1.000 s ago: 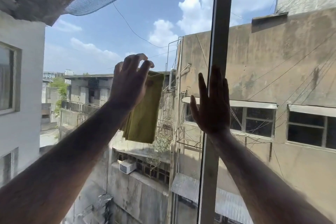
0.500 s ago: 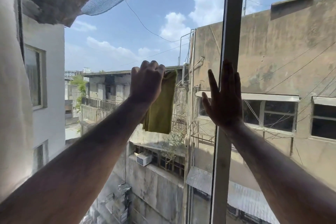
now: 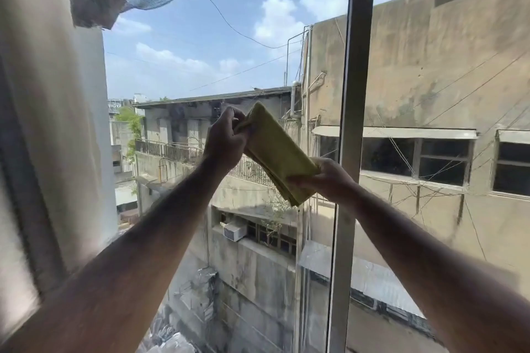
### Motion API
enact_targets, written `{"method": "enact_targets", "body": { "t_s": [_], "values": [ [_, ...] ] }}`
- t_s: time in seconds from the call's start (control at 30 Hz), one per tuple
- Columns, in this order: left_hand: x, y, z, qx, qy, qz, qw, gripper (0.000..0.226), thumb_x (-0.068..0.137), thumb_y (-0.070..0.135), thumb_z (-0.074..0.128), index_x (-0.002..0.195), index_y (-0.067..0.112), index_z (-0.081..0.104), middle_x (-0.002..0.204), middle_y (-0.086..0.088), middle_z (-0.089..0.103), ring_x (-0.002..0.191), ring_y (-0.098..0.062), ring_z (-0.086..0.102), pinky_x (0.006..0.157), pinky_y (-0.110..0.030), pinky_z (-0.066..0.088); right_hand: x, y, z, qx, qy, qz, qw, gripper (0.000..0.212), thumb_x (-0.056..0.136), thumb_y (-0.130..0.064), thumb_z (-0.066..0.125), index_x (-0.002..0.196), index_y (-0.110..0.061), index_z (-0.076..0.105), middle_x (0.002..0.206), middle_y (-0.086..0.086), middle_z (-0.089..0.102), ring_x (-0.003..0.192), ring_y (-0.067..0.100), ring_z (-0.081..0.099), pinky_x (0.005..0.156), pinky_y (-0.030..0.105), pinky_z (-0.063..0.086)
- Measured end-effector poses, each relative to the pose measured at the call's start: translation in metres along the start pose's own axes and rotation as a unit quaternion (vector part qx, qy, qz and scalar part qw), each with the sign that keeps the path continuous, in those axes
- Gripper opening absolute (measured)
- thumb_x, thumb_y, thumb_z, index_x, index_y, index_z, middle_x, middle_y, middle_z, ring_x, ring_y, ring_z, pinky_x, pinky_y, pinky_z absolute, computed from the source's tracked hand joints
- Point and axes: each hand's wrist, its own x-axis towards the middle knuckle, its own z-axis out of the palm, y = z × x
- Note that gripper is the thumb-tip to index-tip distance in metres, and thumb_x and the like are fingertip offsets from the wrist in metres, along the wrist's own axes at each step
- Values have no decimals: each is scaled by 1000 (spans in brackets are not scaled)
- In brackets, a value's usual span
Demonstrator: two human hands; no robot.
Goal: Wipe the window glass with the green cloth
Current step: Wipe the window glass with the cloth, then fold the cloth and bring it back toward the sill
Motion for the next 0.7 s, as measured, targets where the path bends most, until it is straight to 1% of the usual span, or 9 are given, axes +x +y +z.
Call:
{"method": "enact_targets", "body": {
  "t_s": [0.07, 0.13, 0.2, 0.3, 0.4, 0.47, 0.53, 0.6, 0.7],
  "values": [
    [-22, -21, -3, -41, -6, -65, 997, 14, 94, 19, 72, 99, 21, 59, 101, -12, 76, 76, -28, 69, 62, -39, 59, -15, 19, 7, 95, -10, 42, 995, 53, 66, -35, 95, 104, -2, 79, 97, 23, 80, 86, 28, 74, 76, 38, 65],
    [-49, -51, -5, -78, -20, -123, 989, 15, 94, 19, 73, 100, 18, 59, 100, -13, 75, 67, -24, 67, 53, -33, 57, -36, 36, 19, 180, -24, 69, 981, 30, 83, -14, 87, 107, -1, 76, 94, 13, 79, 89, 26, 76, 66, 27, 69],
    [-82, -81, -5, -120, -43, -185, 974, 22, 91, 24, 78, 104, 14, 62, 101, -10, 76, 69, -21, 71, 52, -29, 60, -56, 55, 34, 241, -23, 108, 964, 15, 89, -8, 80, 103, -7, 74, 91, 7, 77, 76, 17, 78, 59, 23, 66],
    [-143, -129, 1, -190, -100, -285, 934, 34, 88, 25, 82, 114, 7, 67, 104, -9, 77, 69, -12, 77, 58, -25, 64, -88, 99, 75, 295, -26, 166, 940, 19, 84, -17, 83, 102, -14, 75, 98, 12, 76, 81, 24, 76, 73, 35, 65],
    [-218, -175, 13, -243, -158, -377, 880, 10, 91, 10, 77, 100, 11, 73, 91, -4, 77, 65, -11, 75, 62, -25, 67, -133, 146, 123, 342, -16, 248, 906, 33, 90, -23, 79, 119, -11, 71, 105, 10, 76, 90, 26, 76, 89, 46, 65],
    [-274, -208, 24, -237, -178, -424, 856, 8, 93, 4, 72, 93, 12, 72, 78, 1, 78, 61, -10, 73, 60, -24, 67, -170, 181, 157, 341, -22, 303, 889, 36, 95, -26, 77, 126, -10, 68, 102, 7, 76, 84, 22, 76, 75, 38, 69],
    [-332, -238, 30, -207, -196, -468, 837, 6, 94, 2, 71, 93, 9, 70, 77, -1, 75, 55, -8, 71, 55, -23, 65, -210, 217, 189, 340, -26, 348, 873, 25, 95, -23, 76, 117, -12, 70, 89, 3, 75, 68, 14, 74, 55, 28, 64],
    [-393, -267, 37, -167, -227, -502, 817, 8, 94, 3, 71, 102, 5, 68, 79, -4, 71, 48, -6, 69, 46, -21, 61, -257, 257, 223, 330, -23, 393, 858, 17, 94, -20, 78, 109, -14, 73, 83, 1, 74, 62, 10, 71, 49, 24, 61],
    [-485, -309, 44, -111, -268, -539, 791, 17, 93, 6, 75, 108, 2, 69, 79, -13, 67, 47, -13, 63, 39, -20, 56, -331, 315, 271, 304, -43, 451, 838, 14, 92, -17, 81, 104, -11, 77, 81, 0, 75, 65, 9, 71, 51, 21, 59]
  ]
}}
